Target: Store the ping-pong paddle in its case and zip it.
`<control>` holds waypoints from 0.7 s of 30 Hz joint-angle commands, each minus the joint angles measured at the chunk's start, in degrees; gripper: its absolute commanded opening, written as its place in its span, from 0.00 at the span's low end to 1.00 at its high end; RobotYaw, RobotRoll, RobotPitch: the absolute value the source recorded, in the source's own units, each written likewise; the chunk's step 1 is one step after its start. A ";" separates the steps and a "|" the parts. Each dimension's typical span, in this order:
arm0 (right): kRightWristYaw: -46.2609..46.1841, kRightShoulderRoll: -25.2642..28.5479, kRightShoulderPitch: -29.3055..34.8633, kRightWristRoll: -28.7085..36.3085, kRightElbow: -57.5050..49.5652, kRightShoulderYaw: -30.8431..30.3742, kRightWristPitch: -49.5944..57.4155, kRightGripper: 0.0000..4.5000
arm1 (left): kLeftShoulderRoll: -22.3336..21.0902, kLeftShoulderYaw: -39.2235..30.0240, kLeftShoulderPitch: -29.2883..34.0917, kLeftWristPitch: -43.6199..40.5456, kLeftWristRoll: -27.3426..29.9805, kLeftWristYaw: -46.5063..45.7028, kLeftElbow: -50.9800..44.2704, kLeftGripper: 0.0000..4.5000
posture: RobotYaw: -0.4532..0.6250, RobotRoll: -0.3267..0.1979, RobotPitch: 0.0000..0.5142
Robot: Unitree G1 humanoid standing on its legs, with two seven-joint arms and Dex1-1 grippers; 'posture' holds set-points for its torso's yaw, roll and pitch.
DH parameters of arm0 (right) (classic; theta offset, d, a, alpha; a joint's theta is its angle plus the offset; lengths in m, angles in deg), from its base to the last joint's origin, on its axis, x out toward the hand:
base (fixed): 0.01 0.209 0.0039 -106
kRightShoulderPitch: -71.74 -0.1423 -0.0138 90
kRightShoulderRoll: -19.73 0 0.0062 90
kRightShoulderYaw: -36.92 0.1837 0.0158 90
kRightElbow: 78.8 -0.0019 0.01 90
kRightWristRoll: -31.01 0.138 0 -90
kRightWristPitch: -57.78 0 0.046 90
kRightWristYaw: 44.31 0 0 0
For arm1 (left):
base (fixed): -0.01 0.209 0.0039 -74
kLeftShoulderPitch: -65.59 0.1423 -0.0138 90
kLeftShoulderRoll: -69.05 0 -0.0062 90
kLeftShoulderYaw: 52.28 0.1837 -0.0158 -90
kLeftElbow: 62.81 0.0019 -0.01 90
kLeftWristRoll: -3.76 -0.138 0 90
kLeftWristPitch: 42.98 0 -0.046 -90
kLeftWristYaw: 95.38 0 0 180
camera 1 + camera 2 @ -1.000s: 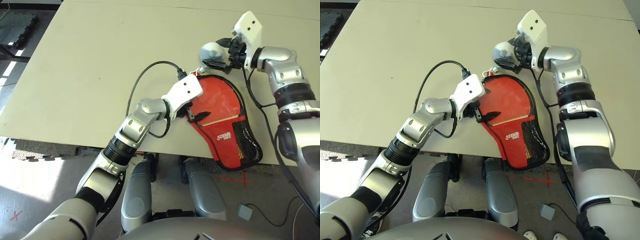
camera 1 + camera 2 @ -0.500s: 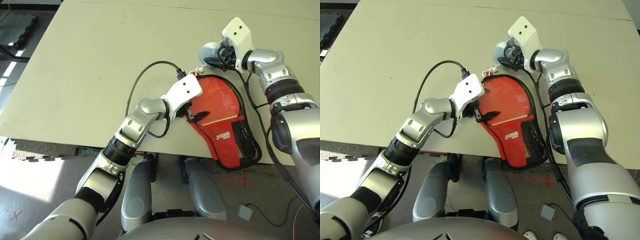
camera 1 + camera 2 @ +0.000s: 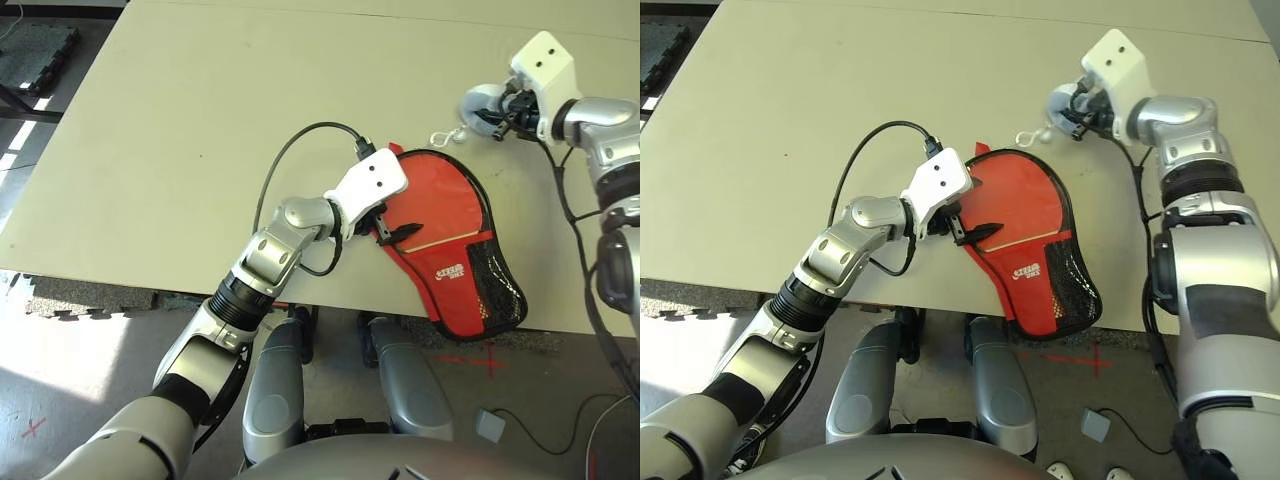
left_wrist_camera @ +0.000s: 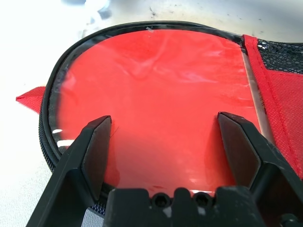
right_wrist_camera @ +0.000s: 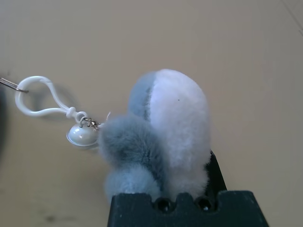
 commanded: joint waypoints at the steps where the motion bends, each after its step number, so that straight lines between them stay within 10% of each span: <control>1: 7.16 6.44 1.56 -1.45 -0.16 -0.81 3.10 0.09 | -1.19 2.82 3.37 -5.31 -2.27 -0.05 8.81 1.00 | 0.37 0.62 0.66; 9: 34.75 16.38 7.99 1.75 -6.30 -2.61 10.60 0.09 | -0.58 2.97 2.65 -4.40 -2.45 -0.03 10.69 1.00 | 0.34 0.62 0.65; 15: 37.05 31.99 29.87 30.98 -36.46 -16.23 23.16 0.08 | 0.57 3.14 1.74 -3.79 -2.66 -0.22 12.51 1.00 | 0.33 0.62 0.65; 21: 37.05 38.85 40.46 41.66 -48.83 -18.92 24.56 0.08 | 0.93 2.94 1.32 -3.73 -2.65 -0.45 13.31 1.00 | 0.32 0.62 0.66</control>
